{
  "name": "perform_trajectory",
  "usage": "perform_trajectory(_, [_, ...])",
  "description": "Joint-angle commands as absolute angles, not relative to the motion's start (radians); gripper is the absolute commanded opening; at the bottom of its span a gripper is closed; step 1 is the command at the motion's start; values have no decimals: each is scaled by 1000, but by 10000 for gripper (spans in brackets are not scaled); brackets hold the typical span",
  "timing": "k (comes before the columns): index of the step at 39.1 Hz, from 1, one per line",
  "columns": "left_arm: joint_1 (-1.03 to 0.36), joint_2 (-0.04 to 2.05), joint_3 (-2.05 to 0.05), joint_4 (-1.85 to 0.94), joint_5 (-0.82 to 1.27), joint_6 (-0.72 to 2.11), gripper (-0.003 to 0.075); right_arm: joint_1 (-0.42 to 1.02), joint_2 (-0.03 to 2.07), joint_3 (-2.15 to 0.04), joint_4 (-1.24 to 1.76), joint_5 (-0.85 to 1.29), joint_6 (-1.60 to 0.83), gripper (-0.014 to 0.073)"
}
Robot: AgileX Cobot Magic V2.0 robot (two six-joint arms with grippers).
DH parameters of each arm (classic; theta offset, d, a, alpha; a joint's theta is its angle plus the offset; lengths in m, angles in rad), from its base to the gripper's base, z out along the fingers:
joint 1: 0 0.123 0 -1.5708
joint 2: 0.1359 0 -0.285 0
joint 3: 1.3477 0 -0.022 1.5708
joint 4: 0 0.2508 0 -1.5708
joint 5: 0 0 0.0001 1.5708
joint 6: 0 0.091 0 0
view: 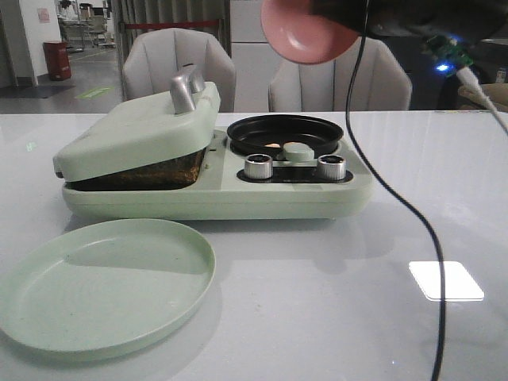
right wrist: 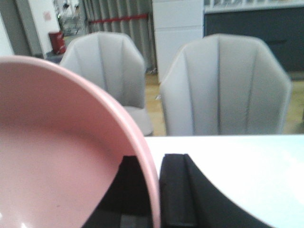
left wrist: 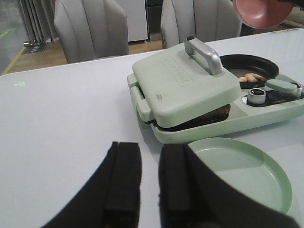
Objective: Make breakfast with bread and shrimp
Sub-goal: 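Carry the pink bowl back and lower it onto the table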
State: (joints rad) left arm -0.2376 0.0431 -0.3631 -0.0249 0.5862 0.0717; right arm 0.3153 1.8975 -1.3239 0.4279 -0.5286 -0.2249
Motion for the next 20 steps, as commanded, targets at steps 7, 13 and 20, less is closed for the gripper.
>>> perform_trajectory(7, [-239, 56, -388, -36, 503, 60, 206, 288, 1630, -1360, 408, -124, -221, 138])
perform_trajectory(13, [-239, 56, -388, -36, 503, 60, 206, 240, 1535, -1360, 360, 117, -221, 138])
perform_trajectory(20, [-239, 56, -388, -36, 503, 60, 206, 145, 1483, -1360, 354, 345, -221, 138])
